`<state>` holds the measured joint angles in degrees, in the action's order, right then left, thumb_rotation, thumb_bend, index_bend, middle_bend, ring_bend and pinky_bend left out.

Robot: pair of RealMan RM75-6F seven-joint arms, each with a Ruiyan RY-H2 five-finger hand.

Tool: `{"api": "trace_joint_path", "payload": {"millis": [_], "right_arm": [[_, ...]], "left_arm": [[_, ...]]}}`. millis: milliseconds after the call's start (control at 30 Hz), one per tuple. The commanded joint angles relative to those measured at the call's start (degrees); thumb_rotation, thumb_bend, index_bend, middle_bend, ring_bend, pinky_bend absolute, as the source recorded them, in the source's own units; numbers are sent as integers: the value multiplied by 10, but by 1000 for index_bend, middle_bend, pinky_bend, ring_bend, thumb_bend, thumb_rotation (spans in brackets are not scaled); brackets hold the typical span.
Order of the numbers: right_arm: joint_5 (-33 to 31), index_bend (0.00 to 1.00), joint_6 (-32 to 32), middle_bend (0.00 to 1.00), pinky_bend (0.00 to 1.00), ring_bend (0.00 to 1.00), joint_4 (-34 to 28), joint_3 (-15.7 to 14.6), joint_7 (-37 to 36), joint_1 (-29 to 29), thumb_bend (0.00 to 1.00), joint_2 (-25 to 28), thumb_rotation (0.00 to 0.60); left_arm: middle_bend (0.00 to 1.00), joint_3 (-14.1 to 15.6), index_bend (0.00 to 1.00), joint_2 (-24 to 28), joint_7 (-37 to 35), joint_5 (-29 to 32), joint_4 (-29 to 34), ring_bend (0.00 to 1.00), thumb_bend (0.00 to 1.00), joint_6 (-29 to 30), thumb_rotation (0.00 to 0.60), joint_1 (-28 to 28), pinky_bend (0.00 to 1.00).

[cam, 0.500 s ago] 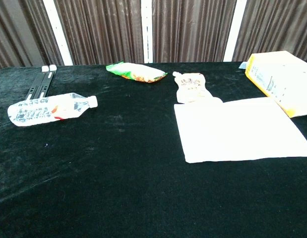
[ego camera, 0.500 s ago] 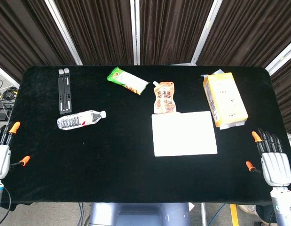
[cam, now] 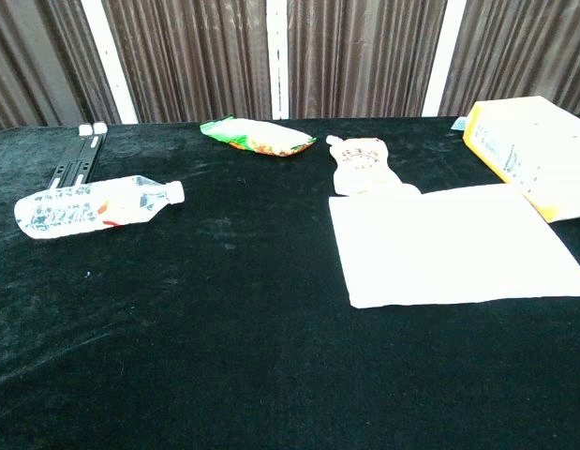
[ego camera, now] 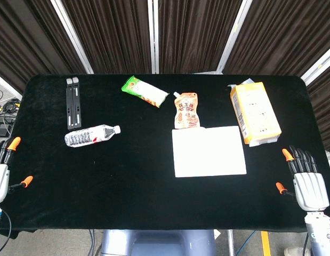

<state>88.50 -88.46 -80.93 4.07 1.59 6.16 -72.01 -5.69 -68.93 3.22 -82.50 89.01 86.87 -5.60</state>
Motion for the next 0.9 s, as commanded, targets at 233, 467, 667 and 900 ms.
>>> {"api": "trace_joint_path", "payload": {"millis": [233, 467, 667, 900], "right_arm": [[18, 0, 24, 0, 0, 0, 3, 3, -10, 26, 93, -16, 600], [1, 0, 116, 0, 0, 0, -97, 29, 85, 100, 94, -59, 600], [-69, 0, 182, 0, 0, 0, -165, 32, 184, 128, 95, -115, 600], [-126, 0, 194, 0, 0, 0, -161, 38, 266, 148, 104, -196, 600]], "left_arm": [[0, -3, 0, 4, -4, 2, 5, 0, 66, 8, 600, 4, 0], [0, -6, 0, 8, -5, 7, 10, 0, 73, 16, 600, 8, 0], [0, -11, 0, 10, -13, 20, 4, 0, 83, 15, 600, 12, 0], [0, -13, 0, 14, -28, 19, 2, 0, 85, 20, 600, 16, 0]]}}
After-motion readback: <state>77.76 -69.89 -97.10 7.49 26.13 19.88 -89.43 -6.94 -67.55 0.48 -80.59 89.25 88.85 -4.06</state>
